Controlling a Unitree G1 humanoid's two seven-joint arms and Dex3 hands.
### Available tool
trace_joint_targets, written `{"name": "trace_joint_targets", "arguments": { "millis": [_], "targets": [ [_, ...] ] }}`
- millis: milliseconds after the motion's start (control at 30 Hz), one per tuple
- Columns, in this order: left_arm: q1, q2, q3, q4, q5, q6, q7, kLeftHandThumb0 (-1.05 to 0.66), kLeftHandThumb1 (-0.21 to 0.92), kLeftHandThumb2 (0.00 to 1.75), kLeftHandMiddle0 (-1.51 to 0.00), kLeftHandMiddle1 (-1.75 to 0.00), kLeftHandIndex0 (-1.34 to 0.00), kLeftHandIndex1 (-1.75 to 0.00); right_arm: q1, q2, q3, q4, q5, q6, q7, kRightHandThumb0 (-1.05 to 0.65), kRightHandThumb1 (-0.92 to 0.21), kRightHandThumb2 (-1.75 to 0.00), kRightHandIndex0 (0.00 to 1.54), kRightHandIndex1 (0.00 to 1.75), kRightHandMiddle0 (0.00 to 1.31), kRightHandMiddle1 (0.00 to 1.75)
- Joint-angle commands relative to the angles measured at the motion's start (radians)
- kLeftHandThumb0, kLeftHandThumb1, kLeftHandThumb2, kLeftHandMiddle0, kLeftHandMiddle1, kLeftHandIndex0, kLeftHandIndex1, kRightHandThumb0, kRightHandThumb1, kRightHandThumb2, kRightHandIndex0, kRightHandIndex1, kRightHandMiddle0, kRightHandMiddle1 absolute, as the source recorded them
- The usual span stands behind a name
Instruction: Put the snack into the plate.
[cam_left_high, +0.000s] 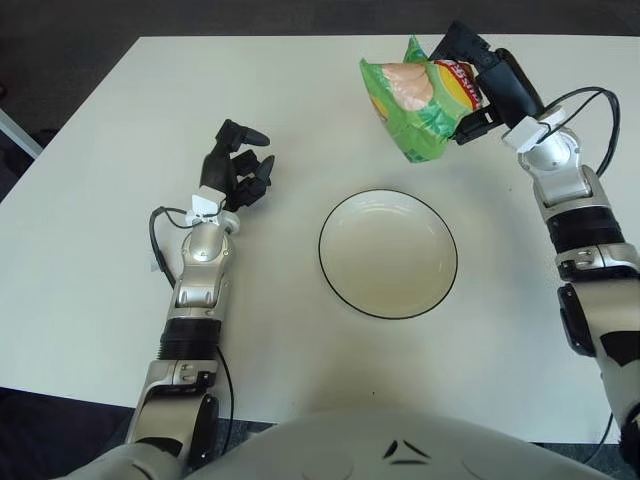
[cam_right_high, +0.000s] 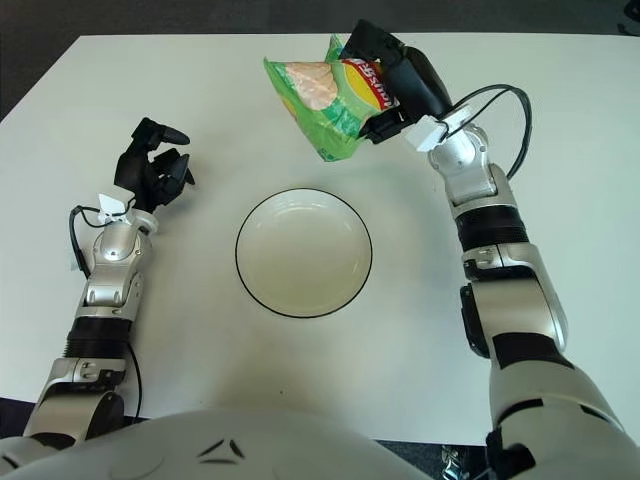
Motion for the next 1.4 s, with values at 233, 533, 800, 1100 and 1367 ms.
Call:
{"name": "trace_joint_targets", "arguments": {
  "millis": [233,533,800,1100,1367],
  "targets": [
    [0.096,-0.034,-0.006,0.083,-0.003,-0.004,0.005,-0.35,0.92,0.37,-0.9,-1.75,-0.36,-1.59,0.113,0.005,-0.008,-0.285,0.038,0.086,0.125,0.0,-0.3,-1.34,0.6,1.75,0.42,1.74],
    [0.093,-0.033,-0.005,0.086,-0.002,-0.006,0.005,-0.35,0.92,0.37,-0.89,-1.75,-0.35,-1.6,0.132,0.006,0.02,-0.287,0.04,-0.054,0.187,0.0,-0.29,-1.36,0.61,1.75,0.42,1.75],
    [0.092,-0.031,-0.005,0.09,-0.001,-0.01,0.004,-0.35,0.92,0.38,-0.9,-1.75,-0.35,-1.6,0.166,-0.003,0.073,-0.346,0.212,0.033,0.38,0.0,-0.3,-1.34,0.6,1.75,0.41,1.75],
    [0.092,-0.03,-0.005,0.093,-0.001,-0.014,0.003,-0.35,0.92,0.38,-0.9,-1.75,-0.35,-1.6,0.19,0.012,0.067,-0.362,0.252,0.013,0.462,0.0,-0.36,-1.26,0.56,1.72,0.38,1.75],
    [0.089,-0.029,-0.006,0.092,0.0,-0.01,0.004,-0.35,0.92,0.38,-0.9,-1.75,-0.35,-1.6,0.2,0.001,0.071,-0.383,0.272,-0.003,0.517,0.0,-0.34,-1.28,0.56,1.7,0.42,1.75]
  ]
}}
